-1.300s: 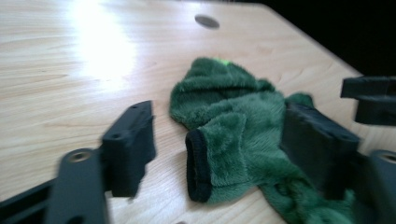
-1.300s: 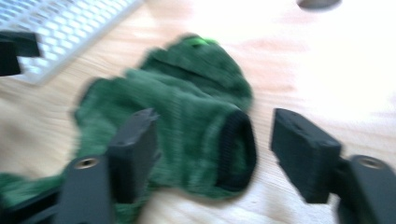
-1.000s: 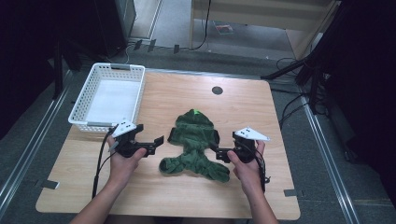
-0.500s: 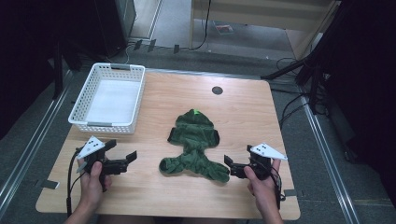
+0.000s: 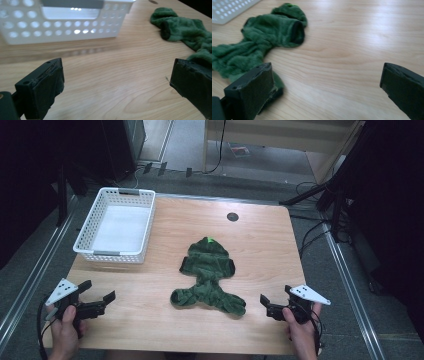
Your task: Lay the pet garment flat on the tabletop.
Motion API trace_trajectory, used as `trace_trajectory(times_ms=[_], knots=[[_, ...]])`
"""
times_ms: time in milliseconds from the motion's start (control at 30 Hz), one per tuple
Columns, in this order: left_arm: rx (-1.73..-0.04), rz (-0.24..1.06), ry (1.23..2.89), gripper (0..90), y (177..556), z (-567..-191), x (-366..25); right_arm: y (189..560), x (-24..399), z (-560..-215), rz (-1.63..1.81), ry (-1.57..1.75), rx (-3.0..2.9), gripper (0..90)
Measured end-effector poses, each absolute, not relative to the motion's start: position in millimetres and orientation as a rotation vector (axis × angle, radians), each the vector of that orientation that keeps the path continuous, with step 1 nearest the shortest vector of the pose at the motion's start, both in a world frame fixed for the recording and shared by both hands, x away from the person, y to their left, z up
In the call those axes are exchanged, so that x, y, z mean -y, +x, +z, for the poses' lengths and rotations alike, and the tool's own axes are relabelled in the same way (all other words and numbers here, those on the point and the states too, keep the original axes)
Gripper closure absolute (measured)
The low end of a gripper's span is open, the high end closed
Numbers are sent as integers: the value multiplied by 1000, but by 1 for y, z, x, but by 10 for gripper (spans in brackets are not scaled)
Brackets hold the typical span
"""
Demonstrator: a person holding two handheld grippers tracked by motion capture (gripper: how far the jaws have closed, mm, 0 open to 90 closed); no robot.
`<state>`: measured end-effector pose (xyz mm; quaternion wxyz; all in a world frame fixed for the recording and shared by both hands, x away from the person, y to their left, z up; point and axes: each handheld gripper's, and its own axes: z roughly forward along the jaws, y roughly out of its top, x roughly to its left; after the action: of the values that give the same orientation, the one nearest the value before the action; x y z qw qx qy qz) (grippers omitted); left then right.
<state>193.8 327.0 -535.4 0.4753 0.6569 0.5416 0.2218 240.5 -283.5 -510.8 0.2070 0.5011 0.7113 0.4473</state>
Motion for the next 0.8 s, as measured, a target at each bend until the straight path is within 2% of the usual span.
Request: trace_trajectory(times_ms=[300,600,800], knots=[[-1403,597,1569,0,180,-542,-366,228,320,-527,1181,1492,-1918,0],[-1477,674,1566,0,177,-546,-393,218,339,-542,1157,1544,-1886,0],[-1497,629,1557,0,180,-551,-396,217,343,-547,1176,1560,-1853,0]])
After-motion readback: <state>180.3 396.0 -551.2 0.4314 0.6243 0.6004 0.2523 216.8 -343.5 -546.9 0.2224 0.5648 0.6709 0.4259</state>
